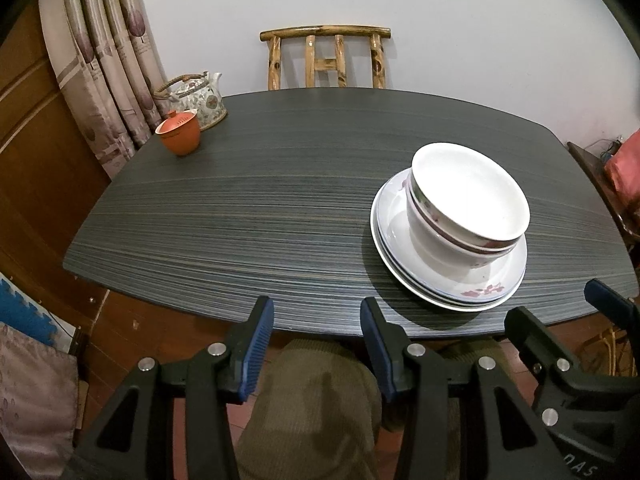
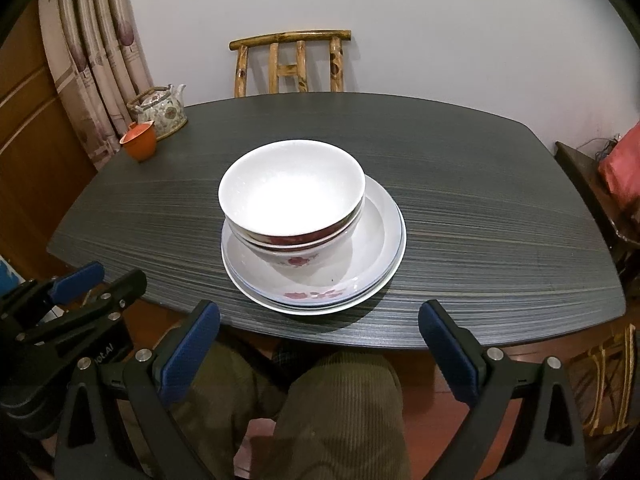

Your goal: Organize plates and bowls

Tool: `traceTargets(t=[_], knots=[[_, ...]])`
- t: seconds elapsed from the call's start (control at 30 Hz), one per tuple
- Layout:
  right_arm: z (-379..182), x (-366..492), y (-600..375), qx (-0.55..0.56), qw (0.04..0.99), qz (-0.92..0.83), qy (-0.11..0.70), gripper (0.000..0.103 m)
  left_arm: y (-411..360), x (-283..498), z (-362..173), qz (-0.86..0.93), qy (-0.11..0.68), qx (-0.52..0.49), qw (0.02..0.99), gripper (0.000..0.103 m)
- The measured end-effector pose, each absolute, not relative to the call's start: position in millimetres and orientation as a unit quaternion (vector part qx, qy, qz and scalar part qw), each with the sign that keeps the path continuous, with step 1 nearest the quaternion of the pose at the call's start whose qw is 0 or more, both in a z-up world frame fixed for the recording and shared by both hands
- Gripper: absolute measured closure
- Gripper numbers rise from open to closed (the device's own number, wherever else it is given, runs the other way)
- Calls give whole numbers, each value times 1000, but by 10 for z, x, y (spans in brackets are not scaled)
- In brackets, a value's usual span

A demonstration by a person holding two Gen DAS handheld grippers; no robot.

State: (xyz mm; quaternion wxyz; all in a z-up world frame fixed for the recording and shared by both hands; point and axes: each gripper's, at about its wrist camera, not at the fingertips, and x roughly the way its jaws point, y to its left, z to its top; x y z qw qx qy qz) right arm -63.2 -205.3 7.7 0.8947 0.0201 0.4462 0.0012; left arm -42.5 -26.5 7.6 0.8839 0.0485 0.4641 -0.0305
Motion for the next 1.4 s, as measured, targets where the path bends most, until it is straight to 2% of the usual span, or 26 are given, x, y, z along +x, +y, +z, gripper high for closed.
traceTargets(t=[1.4], knots=[[48,-644,-2014,24,891,-1,454,4,-242,-448,39,-32,470,46,881,57]])
